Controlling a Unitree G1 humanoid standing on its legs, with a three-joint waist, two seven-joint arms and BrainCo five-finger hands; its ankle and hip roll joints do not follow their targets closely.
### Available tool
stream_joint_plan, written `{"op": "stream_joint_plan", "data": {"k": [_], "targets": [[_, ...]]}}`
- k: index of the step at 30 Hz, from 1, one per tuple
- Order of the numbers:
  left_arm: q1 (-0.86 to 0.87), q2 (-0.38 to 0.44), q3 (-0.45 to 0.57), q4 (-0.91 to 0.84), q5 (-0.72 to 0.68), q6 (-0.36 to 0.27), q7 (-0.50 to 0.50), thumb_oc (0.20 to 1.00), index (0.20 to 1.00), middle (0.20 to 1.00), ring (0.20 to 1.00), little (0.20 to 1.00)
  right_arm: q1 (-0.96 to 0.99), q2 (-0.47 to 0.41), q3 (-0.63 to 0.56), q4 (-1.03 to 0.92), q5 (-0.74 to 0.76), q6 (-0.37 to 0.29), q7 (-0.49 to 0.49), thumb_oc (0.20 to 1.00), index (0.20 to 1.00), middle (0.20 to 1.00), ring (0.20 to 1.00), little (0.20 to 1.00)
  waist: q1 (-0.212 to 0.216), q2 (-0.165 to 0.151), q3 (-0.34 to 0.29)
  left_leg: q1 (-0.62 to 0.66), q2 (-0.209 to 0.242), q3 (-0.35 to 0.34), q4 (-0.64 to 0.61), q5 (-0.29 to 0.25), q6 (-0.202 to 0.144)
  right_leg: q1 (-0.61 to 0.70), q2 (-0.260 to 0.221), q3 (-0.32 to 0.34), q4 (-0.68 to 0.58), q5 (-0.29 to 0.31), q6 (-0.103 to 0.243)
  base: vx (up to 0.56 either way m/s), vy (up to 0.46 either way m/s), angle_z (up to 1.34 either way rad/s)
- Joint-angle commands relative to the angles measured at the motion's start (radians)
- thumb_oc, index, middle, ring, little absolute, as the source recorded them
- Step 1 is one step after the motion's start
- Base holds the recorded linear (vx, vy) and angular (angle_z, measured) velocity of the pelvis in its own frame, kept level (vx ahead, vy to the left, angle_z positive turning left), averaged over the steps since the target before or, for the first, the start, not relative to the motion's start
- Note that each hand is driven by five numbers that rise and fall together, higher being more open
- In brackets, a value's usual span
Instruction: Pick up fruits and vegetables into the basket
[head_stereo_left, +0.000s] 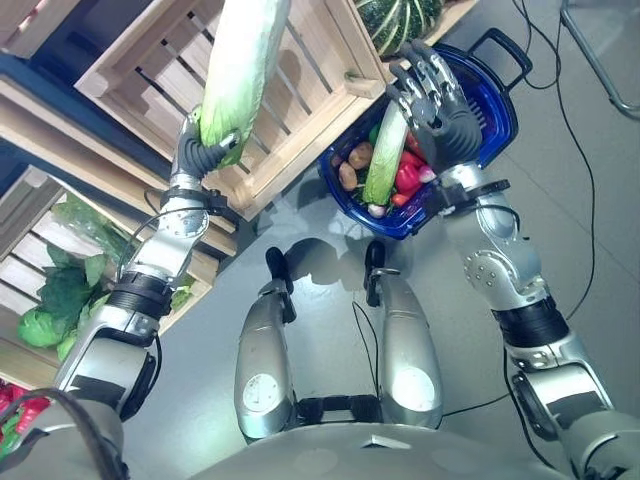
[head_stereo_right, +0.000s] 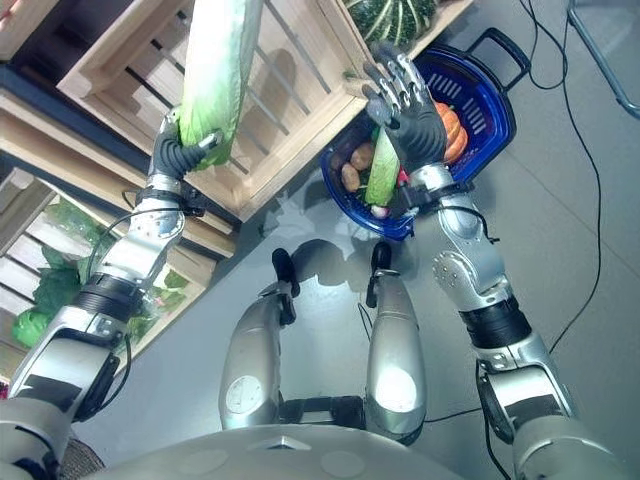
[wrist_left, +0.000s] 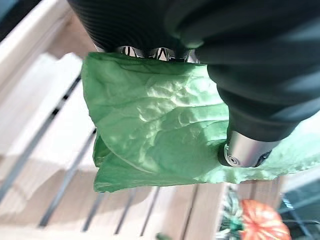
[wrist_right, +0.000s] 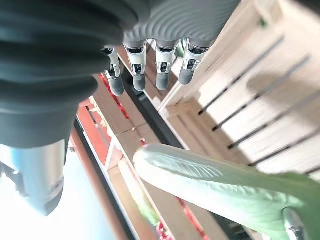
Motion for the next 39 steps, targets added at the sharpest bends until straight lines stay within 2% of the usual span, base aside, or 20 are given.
{"op": "stream_joint_plan", "data": {"k": [1,13,25,29,36,39], "targets": [[-0.027,0.059,-0.020,-0.122,0.087,-0.090,0.011,0.200,0.200,0.200,0.200,0.200,-0.036,0.050,-0.005,-0.035,0.065,-0.062,-0.007,1.000,1.000,1.000,1.000,1.000,0.011,-0.052,-0.084,0.004,-0.035,0.034,0.120,-0.144,0.034,0.066,-0.036,-0.020,-0.077,0.023,0.051,0.06,-0.089,0.16],[-0.049,0.031,-0.092,-0.196,0.217,-0.080,0.023,0.200,0.200,0.200,0.200,0.200,-0.074,0.112,0.026,0.053,0.147,-0.059,-0.116,1.000,1.000,1.000,1.000,1.000,0.042,-0.072,-0.110,0.041,-0.036,0.017,0.121,-0.158,0.038,0.120,-0.035,-0.034,-0.093,0.025,0.050,0.04,-0.034,0.10],[-0.091,0.017,-0.169,-0.250,0.353,-0.021,0.026,0.200,0.200,0.200,0.200,0.200,-0.090,0.141,0.059,0.118,0.183,-0.035,-0.209,1.000,1.000,1.000,1.000,1.000,0.050,-0.086,-0.116,0.070,-0.035,0.019,0.110,-0.161,0.037,0.151,-0.037,-0.042,-0.110,0.034,0.057,0.00,-0.006,0.02],[-0.106,0.012,-0.196,-0.262,0.365,0.004,-0.020,0.200,0.200,0.200,0.200,0.200,-0.100,0.151,0.074,0.130,0.221,-0.030,-0.161,1.000,1.000,1.000,1.000,1.000,0.053,-0.087,-0.117,0.074,-0.035,0.018,0.105,-0.161,0.037,0.156,-0.039,-0.044,-0.116,0.036,0.060,0.00,0.002,0.07],[-0.109,-0.001,-0.245,-0.286,0.376,0.049,-0.117,0.200,0.200,0.200,0.200,0.200,-0.125,0.147,0.120,0.075,0.243,-0.018,0.030,1.000,1.000,1.000,1.000,1.000,0.061,-0.085,-0.119,0.071,-0.039,0.010,0.108,-0.166,0.036,0.156,-0.045,-0.052,-0.118,0.036,0.066,0.00,0.001,0.01],[-0.103,0.003,-0.254,-0.296,0.401,0.051,-0.131,0.200,0.200,0.200,0.200,0.200,-0.138,0.132,0.131,0.051,0.221,-0.004,0.036,1.000,1.000,1.000,1.000,1.000,0.064,-0.084,-0.124,0.068,-0.042,0.008,0.101,-0.160,0.037,0.153,-0.047,-0.054,-0.126,0.044,0.068,0.00,0.000,0.00]]}}
